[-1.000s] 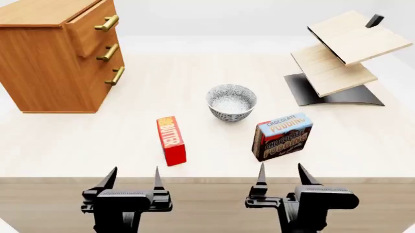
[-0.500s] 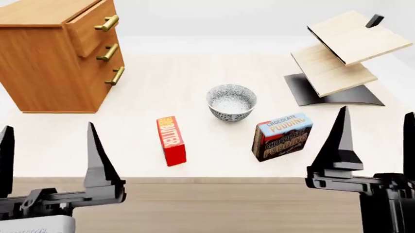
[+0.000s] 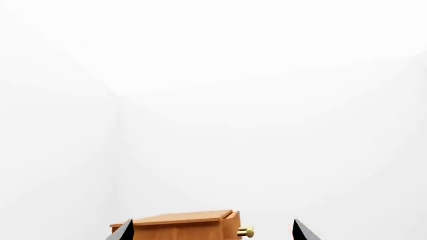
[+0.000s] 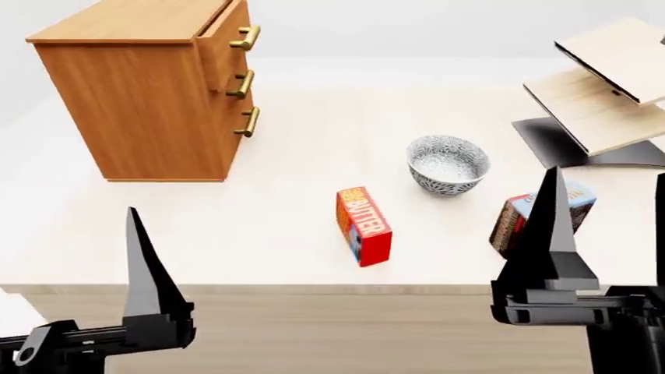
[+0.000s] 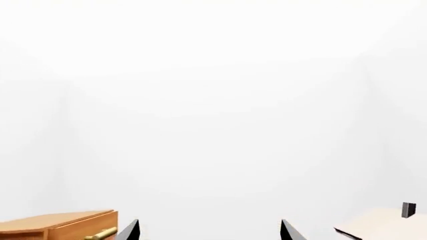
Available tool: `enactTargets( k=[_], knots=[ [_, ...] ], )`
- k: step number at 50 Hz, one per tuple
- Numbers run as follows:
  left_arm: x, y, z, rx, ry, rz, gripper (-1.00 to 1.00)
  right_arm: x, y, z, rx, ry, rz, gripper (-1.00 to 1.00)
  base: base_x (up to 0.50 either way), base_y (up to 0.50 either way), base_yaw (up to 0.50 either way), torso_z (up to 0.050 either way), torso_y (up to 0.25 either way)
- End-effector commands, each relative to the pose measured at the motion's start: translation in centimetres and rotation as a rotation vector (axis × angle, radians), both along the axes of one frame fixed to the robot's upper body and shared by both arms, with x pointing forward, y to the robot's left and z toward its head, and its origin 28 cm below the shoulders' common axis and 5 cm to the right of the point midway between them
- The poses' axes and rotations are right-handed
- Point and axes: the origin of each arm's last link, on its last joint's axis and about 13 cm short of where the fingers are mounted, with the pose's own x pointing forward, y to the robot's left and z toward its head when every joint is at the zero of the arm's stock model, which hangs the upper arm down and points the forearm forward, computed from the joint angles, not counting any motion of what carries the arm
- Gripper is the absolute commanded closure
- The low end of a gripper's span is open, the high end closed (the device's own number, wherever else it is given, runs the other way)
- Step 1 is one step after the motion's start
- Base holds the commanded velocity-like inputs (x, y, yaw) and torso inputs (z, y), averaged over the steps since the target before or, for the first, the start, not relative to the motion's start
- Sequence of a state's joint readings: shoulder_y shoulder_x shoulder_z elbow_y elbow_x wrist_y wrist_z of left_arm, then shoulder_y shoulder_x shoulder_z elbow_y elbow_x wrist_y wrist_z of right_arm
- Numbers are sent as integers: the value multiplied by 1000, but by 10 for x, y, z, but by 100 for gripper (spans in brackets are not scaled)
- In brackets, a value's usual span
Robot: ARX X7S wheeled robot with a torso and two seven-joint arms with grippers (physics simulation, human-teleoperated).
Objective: Close the top drawer of the cabinet and put the bowl on top of it.
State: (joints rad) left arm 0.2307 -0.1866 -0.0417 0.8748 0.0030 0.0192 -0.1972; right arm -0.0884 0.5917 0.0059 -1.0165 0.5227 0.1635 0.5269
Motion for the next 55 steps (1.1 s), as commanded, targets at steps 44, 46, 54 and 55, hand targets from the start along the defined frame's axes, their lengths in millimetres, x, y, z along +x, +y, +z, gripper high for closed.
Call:
enactTargets(
  k=[44,46,54,55],
  knots=[
    [0,0,-1,3,-4,-3,-100,1,0,-1,-23,-10,-36,-100,0,474,0,0,0],
    [0,0,-1,4,-4,-3,-100,1,1,-2,-42,-6,-45,-100,0,0,0,0,0],
    [0,0,-1,4,-4,-4,-100,2,1,-2,-45,-9,-45,-100,0,0,0,0,0],
    [0,-1,-1,4,-4,-4,-100,2,1,-2,-45,-9,-40,-100,0,0,0,0,0]
  ],
)
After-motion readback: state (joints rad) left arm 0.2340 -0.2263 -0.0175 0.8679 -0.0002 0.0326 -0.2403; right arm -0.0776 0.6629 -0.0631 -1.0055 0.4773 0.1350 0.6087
